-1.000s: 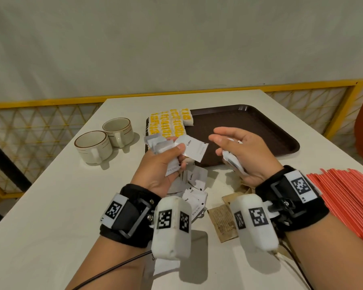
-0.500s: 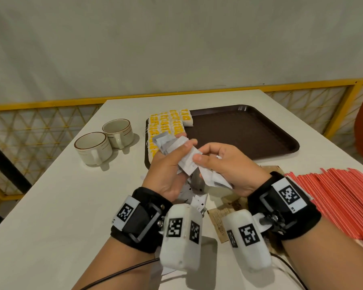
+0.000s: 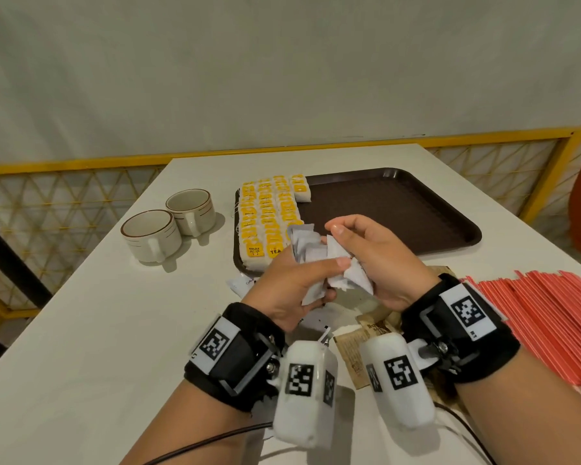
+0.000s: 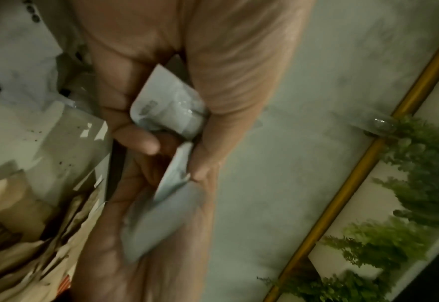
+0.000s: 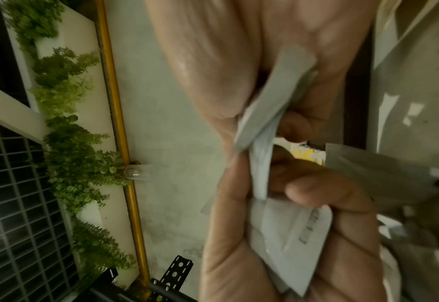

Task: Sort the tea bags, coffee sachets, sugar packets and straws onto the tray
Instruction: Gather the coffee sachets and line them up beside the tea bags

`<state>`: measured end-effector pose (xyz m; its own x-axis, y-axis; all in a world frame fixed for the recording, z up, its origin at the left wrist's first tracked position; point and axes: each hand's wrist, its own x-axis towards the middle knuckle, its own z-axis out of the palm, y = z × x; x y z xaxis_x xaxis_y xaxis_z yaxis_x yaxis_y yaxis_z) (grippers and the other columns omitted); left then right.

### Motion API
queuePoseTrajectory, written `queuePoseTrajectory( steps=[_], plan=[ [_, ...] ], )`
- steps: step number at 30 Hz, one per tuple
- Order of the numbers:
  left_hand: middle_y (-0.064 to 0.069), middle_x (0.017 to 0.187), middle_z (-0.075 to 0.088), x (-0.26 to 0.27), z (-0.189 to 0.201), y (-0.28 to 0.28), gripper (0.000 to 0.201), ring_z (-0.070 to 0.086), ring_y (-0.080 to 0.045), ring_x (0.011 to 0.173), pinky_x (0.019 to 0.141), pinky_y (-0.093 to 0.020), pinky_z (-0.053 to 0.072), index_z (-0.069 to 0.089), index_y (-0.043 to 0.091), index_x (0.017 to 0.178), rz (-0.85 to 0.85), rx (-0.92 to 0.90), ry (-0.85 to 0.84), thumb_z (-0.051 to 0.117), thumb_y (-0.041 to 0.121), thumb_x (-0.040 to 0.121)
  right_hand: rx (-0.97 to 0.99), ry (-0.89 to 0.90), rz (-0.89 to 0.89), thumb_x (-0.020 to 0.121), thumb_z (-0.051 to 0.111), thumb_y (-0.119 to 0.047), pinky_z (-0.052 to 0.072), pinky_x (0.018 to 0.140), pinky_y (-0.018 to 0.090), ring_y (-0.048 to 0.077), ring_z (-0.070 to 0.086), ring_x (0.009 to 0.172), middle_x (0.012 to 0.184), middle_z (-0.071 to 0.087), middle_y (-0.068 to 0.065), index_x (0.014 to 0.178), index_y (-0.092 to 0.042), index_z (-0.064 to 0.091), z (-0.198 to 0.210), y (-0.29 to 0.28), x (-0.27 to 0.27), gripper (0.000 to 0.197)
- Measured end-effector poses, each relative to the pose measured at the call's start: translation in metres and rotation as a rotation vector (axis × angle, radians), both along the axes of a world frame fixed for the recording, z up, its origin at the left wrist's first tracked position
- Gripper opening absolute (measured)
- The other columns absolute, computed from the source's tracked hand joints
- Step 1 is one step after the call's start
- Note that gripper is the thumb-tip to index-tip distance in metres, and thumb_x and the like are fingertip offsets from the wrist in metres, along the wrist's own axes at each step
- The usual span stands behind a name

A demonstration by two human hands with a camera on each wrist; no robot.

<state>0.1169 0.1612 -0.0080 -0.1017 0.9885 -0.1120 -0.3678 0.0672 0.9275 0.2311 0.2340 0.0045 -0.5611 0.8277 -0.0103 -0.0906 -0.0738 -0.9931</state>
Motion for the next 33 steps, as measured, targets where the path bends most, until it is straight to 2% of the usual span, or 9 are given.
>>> queuePoseTrajectory(
  steps=[7,10,13,16,18,20,25,28,33],
  plan=[
    [-0.020,0.082,0.070,-0.010,0.008,0.001,0.017,0.070,-0.026,0.071,0.072,-0.036,0.057,0.059,0.000,0.097,0.076,-0.072,-0.314,0.044,-0.003,0.090,-0.136,0.082,-0.081,0.098,0.043,-0.025,0.041,0.056,0.025,0.012,0.041,0.061,0.083,0.042,0.003,0.116,-0.013,0.059,0.008,0.009,0.008,0.027],
    [-0.023,0.083,0.070,-0.013,0.011,0.002,0.019,0.071,-0.028,0.071,0.066,-0.037,0.058,0.055,-0.004,0.102,0.101,-0.091,-0.492,0.041,-0.004,0.090,-0.271,0.319,-0.015,0.090,0.035,-0.010,0.052,0.068,0.038,0.017,0.042,0.063,0.077,0.042,0.007,0.116,-0.005,0.054,0.012,0.008,0.012,0.033],
    [-0.023,0.092,0.068,-0.017,0.009,0.004,0.021,0.066,-0.026,0.081,0.061,-0.030,0.057,0.053,-0.004,0.104,0.121,-0.107,-0.572,0.038,-0.004,0.089,-0.224,0.313,-0.003,0.078,0.027,0.007,0.049,0.061,0.028,0.017,0.048,0.064,0.082,0.044,0.008,0.112,-0.003,0.052,0.015,0.007,0.013,0.044],
    [-0.020,0.099,0.069,-0.018,0.008,0.003,0.031,0.061,-0.023,0.090,0.059,-0.025,0.054,0.053,0.000,0.113,0.088,-0.125,-0.583,0.036,-0.004,0.087,-0.156,0.222,-0.013,0.078,0.019,0.020,0.051,0.055,0.024,0.014,0.059,0.061,0.090,0.045,0.010,0.109,-0.005,0.051,0.015,0.007,0.014,0.052],
    [-0.015,0.091,0.069,-0.019,0.008,0.001,0.032,0.060,-0.021,0.086,0.059,-0.024,0.052,0.068,0.002,0.097,0.070,-0.146,-0.528,0.038,-0.003,0.088,-0.131,0.189,-0.019,0.079,0.021,0.021,0.050,0.066,0.029,0.016,0.054,0.070,0.094,0.049,0.009,0.104,-0.009,0.054,0.012,0.008,0.012,0.051],
    [-0.010,0.082,0.064,-0.019,0.009,0.000,0.033,0.059,-0.018,0.077,0.062,-0.026,0.052,0.072,0.006,0.080,0.055,-0.161,-0.472,0.041,-0.002,0.088,-0.102,0.174,-0.018,0.085,0.027,0.020,0.046,0.061,0.025,0.010,0.050,0.061,0.096,0.054,0.009,0.101,-0.011,0.057,0.011,0.010,0.011,0.046],
    [-0.008,0.075,0.060,-0.018,0.005,0.002,0.033,0.064,-0.021,0.067,0.072,-0.038,0.057,0.058,0.016,0.104,0.051,-0.129,-0.467,0.056,-0.003,0.077,-0.024,0.072,0.004,0.086,0.037,0.019,0.038,0.053,0.020,0.007,0.044,0.049,0.074,0.061,0.004,0.099,-0.007,0.061,0.007,0.011,0.013,0.038],
    [-0.006,0.072,0.058,-0.015,0.006,0.001,0.027,0.062,-0.019,0.064,0.070,-0.037,0.058,0.061,0.018,0.099,0.025,-0.120,-0.462,0.065,0.010,0.073,-0.001,0.039,-0.008,0.085,0.036,0.020,0.037,0.050,0.018,0.005,0.041,0.047,0.059,0.050,0.000,0.093,-0.005,0.063,0.004,0.010,0.011,0.037],
    [-0.005,0.072,0.057,-0.017,0.007,0.004,0.028,0.059,-0.017,0.065,0.064,-0.033,0.057,0.062,0.017,0.087,0.081,-0.125,-0.483,0.072,0.032,0.066,-0.006,0.076,-0.067,0.082,0.038,0.016,0.036,0.060,0.023,0.014,0.046,0.066,0.069,0.053,0.006,0.074,-0.006,0.061,0.006,0.010,0.011,0.032]
  ],
)
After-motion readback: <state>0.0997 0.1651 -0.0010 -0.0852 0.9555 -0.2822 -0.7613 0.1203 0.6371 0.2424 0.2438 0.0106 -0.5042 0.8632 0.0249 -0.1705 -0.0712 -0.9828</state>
